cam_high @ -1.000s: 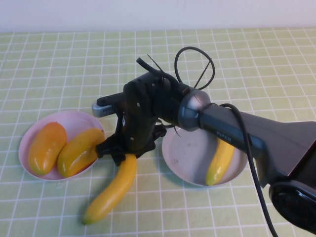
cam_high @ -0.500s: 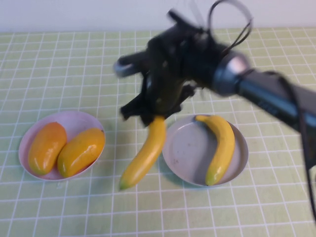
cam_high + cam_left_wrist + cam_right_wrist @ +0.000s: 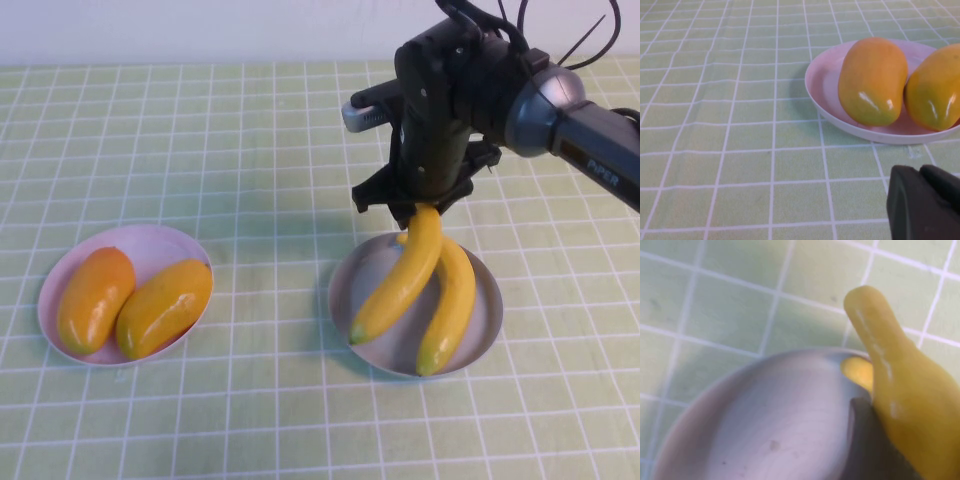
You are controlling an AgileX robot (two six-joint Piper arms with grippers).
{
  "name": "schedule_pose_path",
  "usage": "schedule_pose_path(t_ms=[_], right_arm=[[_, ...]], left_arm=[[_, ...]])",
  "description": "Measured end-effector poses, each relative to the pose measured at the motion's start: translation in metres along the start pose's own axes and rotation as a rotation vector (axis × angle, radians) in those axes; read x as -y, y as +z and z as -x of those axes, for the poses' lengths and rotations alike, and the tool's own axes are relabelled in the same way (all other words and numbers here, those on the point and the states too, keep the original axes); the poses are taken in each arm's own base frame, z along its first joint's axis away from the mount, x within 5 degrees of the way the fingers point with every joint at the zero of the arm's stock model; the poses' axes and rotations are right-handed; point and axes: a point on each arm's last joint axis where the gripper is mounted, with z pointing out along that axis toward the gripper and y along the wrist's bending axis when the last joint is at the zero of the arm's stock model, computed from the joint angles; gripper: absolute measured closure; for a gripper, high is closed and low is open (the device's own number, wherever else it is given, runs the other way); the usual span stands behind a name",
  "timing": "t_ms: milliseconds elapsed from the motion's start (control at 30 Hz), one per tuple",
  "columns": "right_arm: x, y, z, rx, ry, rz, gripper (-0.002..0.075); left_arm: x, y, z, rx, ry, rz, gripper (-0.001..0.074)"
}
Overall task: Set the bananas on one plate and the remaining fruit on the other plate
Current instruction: Put another type of fruit in the right plate
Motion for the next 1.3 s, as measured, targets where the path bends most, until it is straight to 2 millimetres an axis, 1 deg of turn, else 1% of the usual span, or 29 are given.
schedule_pose_path(t_ms=[100, 367, 533, 600, 767, 900, 967, 1033, 1100, 1133, 1200, 1300], right_arm=[[0.001, 0.006, -0.003, -0.024, -0.028, 0.0, 0.0432], [-0.004, 0.023, -0.018, -0.111, -0.107, 0.047, 0.0432], [-0.006, 0.024, -0.017, -0.091, -0.111, 0.06, 0.0431], [-0.006, 0.025, -0.017, -0.089, -0.111, 0.061, 0.0409], [-0.008, 0.024, -0.017, -0.089, -0.117, 0.062, 0.0305], [-0.012, 0.023, -0.018, -0.088, -0.127, 0.066, 0.0286], [-0.016, 0.017, -0.02, -0.084, -0.131, 0.076, 0.03], [-0.02, 0.005, -0.023, -0.076, -0.141, 0.087, 0.0338], [-0.023, -0.017, -0.029, -0.046, -0.154, 0.1, 0.0403], [-0.025, -0.03, -0.034, -0.033, -0.163, 0.108, 0.0447], [-0.027, -0.055, -0.047, -0.006, -0.178, 0.129, 0.0542], [-0.024, -0.087, -0.068, 0.012, -0.185, 0.163, 0.0666]], left_arm=[[0.0, 0.0, 0.0, 0.0, 0.0, 0.0, 0.0731], [0.0, 0.0, 0.0, 0.0, 0.0, 0.0, 0.0731], [0.0, 0.0, 0.0, 0.0, 0.0, 0.0, 0.0731], [0.0, 0.0, 0.0, 0.0, 0.0, 0.0, 0.0731], [0.0, 0.0, 0.0, 0.0, 0.0, 0.0, 0.0731], [0.0, 0.0, 0.0, 0.0, 0.0, 0.0, 0.0731], [0.0, 0.0, 0.0, 0.0, 0.0, 0.0, 0.0731], [0.0, 0.0, 0.0, 0.0, 0.0, 0.0, 0.0731], [0.0, 0.0, 0.0, 0.0, 0.0, 0.0, 0.0731], [0.0, 0.0, 0.0, 0.0, 0.0, 0.0, 0.0731], [0.0, 0.0, 0.0, 0.0, 0.0, 0.0, 0.0731], [0.0, 0.0, 0.0, 0.0, 0.0, 0.0, 0.0731]])
